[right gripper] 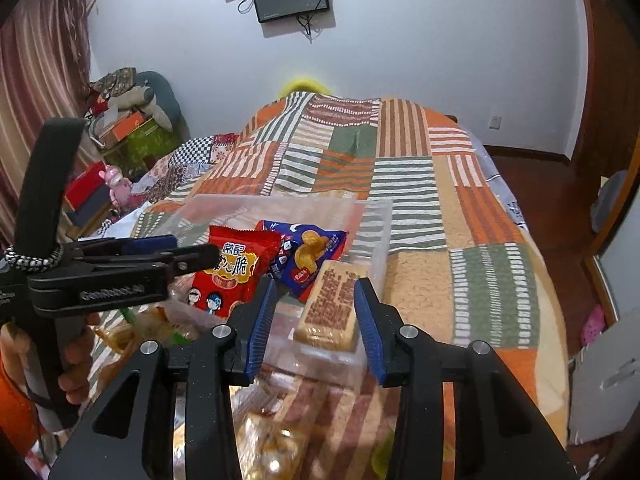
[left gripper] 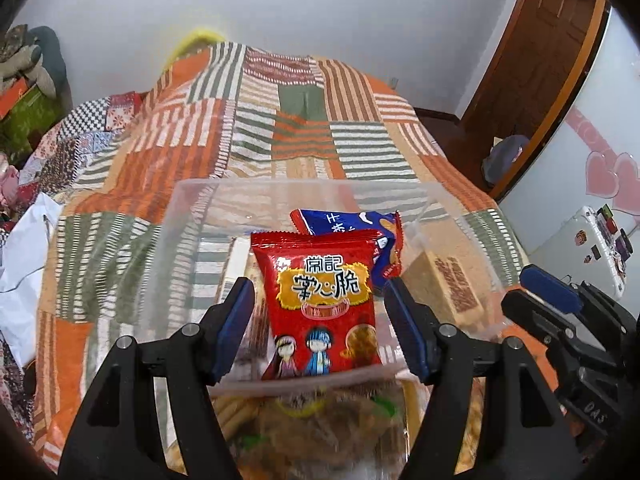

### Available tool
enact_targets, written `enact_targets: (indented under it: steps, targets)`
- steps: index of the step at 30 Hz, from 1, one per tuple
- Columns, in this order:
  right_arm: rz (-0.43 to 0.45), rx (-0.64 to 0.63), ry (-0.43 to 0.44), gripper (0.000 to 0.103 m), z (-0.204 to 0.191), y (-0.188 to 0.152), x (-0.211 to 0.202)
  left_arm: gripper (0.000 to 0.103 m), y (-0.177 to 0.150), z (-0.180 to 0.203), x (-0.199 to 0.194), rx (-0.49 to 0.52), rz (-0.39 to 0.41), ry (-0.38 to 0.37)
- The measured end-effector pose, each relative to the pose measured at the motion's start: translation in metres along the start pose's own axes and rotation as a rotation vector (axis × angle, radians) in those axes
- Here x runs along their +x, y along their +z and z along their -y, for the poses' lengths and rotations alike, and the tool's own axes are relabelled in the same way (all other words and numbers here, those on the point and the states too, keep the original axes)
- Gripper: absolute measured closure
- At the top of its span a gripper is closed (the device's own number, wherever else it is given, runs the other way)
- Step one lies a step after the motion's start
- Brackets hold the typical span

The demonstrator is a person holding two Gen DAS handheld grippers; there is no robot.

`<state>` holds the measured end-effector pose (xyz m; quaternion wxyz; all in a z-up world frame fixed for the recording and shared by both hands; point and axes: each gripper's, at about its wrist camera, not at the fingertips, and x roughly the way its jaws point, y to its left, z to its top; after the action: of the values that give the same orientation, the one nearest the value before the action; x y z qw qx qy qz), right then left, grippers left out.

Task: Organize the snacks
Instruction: 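Lower the red bag and toast pack into the clear box, opening both tools, then grasp the green jelly cup with the right tool while the left tool grasps the orange puffs bag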

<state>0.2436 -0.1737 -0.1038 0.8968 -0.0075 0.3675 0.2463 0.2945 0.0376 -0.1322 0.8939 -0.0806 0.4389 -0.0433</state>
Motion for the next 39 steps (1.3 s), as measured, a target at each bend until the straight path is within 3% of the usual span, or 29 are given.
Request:
enact_targets:
  steps: [10, 18, 28, 39]
  targets:
    - [0.039, -0.009, -0.033, 0.049, 0.003, -0.012, -0.049, 0.027, -0.031, 0.006, -0.068, 0.060, 0.065, 0.016]
    - [0.051, -0.006, -0.042, 0.040, 0.005, -0.030, -0.074, 0.026, -0.066, -0.002, -0.091, 0.064, 0.041, 0.055]
    - [-0.005, 0.020, -0.050, 0.036, 0.016, -0.060, -0.073, 0.025, -0.115, -0.022, -0.084, 0.018, -0.033, 0.073]
    - [-0.097, 0.084, -0.072, 0.035, 0.040, -0.085, -0.052, 0.025, -0.137, -0.038, -0.051, -0.055, -0.124, 0.072]
